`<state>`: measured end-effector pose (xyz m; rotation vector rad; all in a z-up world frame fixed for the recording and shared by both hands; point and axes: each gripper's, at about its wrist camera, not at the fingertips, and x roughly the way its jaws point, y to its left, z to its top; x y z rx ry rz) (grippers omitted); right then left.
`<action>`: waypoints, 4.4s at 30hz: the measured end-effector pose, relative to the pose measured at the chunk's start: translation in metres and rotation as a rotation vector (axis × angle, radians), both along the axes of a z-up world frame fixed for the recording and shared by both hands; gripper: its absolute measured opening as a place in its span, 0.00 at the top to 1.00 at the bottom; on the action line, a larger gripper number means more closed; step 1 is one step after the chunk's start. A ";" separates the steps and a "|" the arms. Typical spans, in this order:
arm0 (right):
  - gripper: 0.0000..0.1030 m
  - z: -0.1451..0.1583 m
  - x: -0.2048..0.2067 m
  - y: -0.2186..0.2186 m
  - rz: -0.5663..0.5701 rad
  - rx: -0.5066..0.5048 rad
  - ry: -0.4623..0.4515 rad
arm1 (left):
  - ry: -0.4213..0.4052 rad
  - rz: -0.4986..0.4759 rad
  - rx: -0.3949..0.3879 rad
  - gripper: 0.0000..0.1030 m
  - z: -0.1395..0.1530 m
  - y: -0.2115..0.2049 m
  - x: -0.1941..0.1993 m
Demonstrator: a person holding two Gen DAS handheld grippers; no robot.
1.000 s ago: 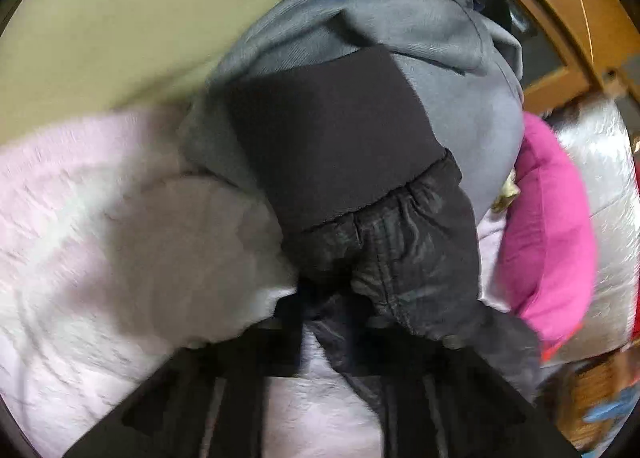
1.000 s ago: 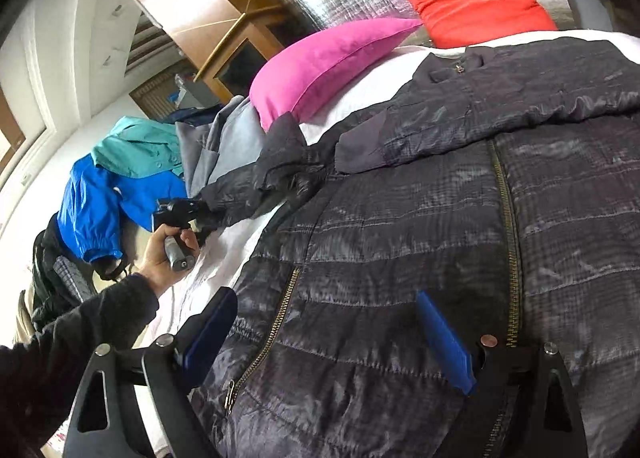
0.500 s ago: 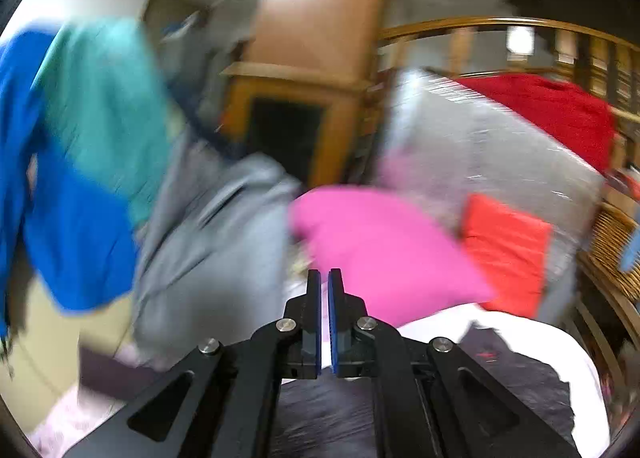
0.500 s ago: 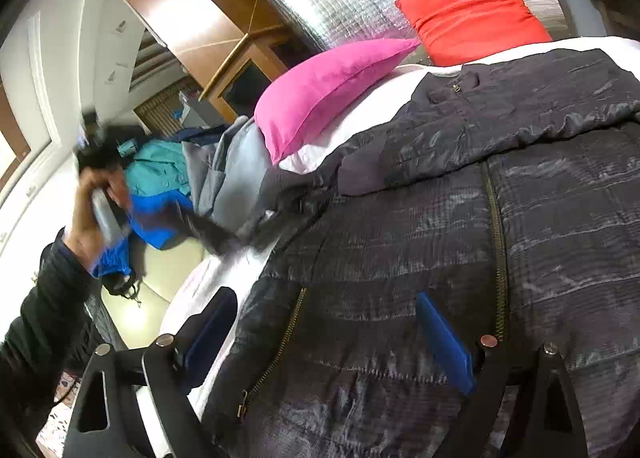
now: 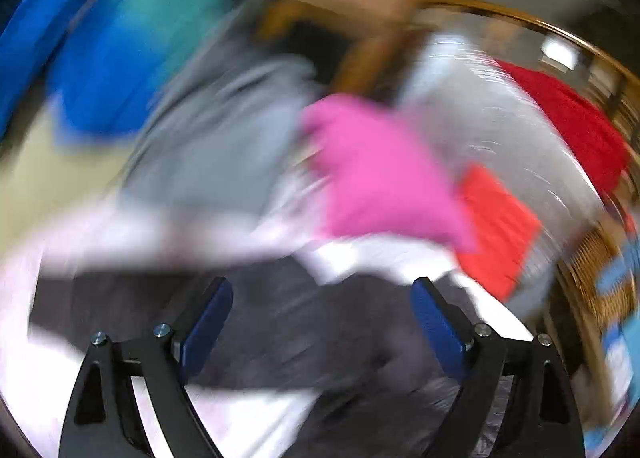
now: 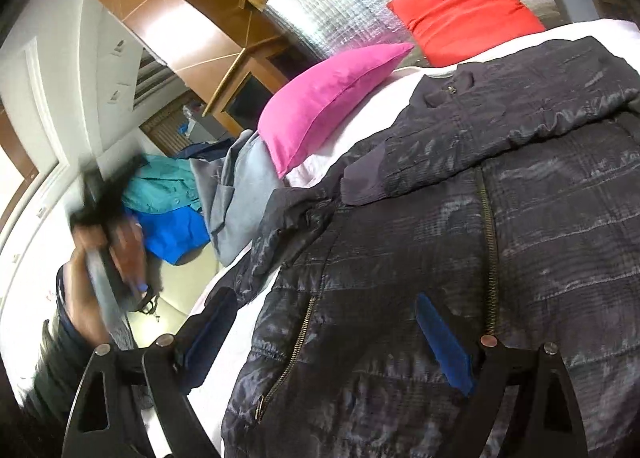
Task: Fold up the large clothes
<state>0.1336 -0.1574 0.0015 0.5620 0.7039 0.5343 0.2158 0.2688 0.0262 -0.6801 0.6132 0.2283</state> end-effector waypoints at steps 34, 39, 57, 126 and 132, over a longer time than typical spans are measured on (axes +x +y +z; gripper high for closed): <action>0.10 0.002 0.001 -0.002 -0.003 0.032 0.003 | -0.123 -0.157 0.416 0.96 0.067 -0.092 0.025; 0.10 0.001 0.004 -0.012 -0.036 0.059 0.018 | -0.139 -0.465 0.514 0.96 0.065 -0.210 0.058; 0.10 -0.004 0.011 -0.041 -0.117 0.122 0.069 | 0.060 -0.277 0.111 0.36 -0.043 -0.137 0.014; 0.80 -0.011 0.174 -0.189 -0.410 0.102 0.251 | 0.326 -0.378 0.279 0.28 -0.128 -0.160 0.133; 0.59 -0.033 0.183 -0.181 -0.411 -0.055 0.391 | 0.323 -0.374 0.293 0.27 -0.127 -0.163 0.131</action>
